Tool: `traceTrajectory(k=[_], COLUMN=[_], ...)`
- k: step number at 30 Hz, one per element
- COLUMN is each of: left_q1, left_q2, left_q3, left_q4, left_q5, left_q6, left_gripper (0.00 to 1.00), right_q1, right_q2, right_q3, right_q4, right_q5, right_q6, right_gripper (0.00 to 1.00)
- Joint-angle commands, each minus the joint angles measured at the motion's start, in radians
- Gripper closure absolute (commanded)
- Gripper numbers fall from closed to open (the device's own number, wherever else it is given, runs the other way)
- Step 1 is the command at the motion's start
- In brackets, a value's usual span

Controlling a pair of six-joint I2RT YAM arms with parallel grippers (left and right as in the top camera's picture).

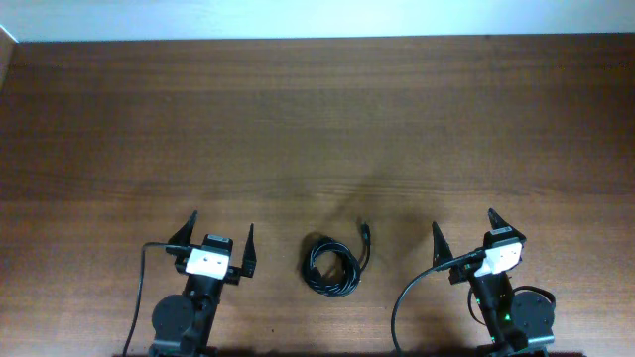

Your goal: Untangle cables

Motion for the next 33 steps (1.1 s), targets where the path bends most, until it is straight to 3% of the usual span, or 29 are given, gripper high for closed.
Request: traceTrajectory(k=[1,5,11,18,22,25,33], left_q1=[0.002,0.002,0.002,0.001,0.000,-0.098,-0.371], left_q2=[0.013,0.051,0.191,0.599,0.851,1.003,1.368], left_q3=[0.042,0.140,0.290,0.534,0.767,0.873,0.980], left_q4=[-0.087,-0.270,-0.354,-0.452,-0.702,-0.810,-0.766], left_q5=[0.056,0.098,0.203,0.444,0.445,0.396,0.295], left_q6=[-0.034,-0.035,-0.035,-0.034,-0.028,0.003,-0.049], left_gripper=[0.01,0.01,0.01,0.01,0.01,0.01,0.01], right_q1=[-0.004,-0.004,-0.004,-0.004,-0.004,-0.004,-0.004], right_q2=[-0.009,-0.009,-0.009,-0.009,-0.009,-0.009,-0.008], right_q3=[-0.005,-0.005,-0.005,-0.005,-0.005,-0.005,-0.005], right_q4=[-0.005,-0.005,-0.005,-0.005,-0.005,-0.005,-0.005], right_q5=[-0.017,-0.016,-0.016,-0.016,-0.017,-0.016,-0.016], right_q6=[-0.003,-0.003,-0.003,-0.003,-0.003,-0.003,-0.003], right_gripper=[0.01,0.01,0.01,0.01,0.01,0.01,0.01])
